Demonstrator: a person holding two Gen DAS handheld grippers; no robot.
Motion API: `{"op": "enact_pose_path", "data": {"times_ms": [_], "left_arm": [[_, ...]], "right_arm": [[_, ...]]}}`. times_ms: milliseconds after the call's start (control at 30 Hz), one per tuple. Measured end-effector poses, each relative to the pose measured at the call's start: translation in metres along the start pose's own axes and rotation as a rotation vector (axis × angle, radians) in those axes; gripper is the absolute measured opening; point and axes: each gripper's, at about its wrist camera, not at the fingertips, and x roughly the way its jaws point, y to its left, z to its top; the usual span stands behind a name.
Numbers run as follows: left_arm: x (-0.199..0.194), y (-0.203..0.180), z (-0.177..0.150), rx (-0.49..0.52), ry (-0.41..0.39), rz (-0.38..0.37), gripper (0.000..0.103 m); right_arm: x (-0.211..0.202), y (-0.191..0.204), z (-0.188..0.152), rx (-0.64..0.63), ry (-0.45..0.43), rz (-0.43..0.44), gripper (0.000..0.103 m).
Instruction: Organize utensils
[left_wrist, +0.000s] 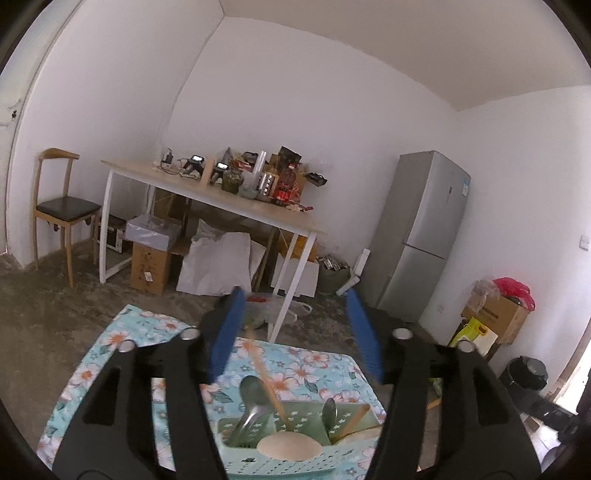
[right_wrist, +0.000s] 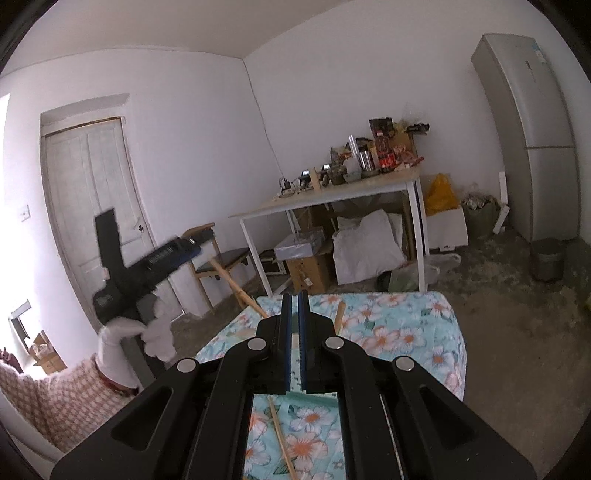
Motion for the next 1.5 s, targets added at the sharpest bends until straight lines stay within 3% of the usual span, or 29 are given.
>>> {"op": "enact_pose_path", "data": {"times_ms": [200,300,467,567,733,1033,1133,1267,1500], "left_arm": [[-0.040,0.019,0.003,-0.019,-0.023,0.048,0.070],[-0.057,0.032,0.000,-0.030,-0.015,0.074,0.073],[-0.084,0.050,-0.017,-0.007,0.017,0.124,0.084],[-0.100,0.064,-0.031,-0.005,0.049,0.165,0.086],[-0.117,0.087,-0.049,-0.035,0.100,0.221,0.087],[-0.136,0.114,-0.059,-0.058,0.119,0.260,0.087],[-0.134,0.115,-0.059,-0.061,0.124,0.261,0.087],[-0.133,0.117,-0.061,-0.067,0.131,0.262,0.087],[-0.132,0.124,-0.068,-0.081,0.143,0.288,0.087]], "right_arm": [[0.014,0.007,-0.027,-0.013,0.076,0.006,0.004],[0.035,0.016,-0.046,-0.045,0.158,0.005,0.005],[0.088,0.031,-0.080,-0.112,0.337,0.048,0.007],[0.124,0.042,-0.102,-0.156,0.433,0.071,0.019],[0.184,0.067,-0.139,-0.264,0.583,0.072,0.020],[0.251,0.096,-0.174,-0.425,0.698,-0.020,0.020],[0.258,0.099,-0.175,-0.433,0.699,-0.033,0.019],[0.265,0.102,-0.175,-0.410,0.715,-0.009,0.005],[0.254,0.119,-0.167,-0.422,0.665,0.013,0.003]]}}
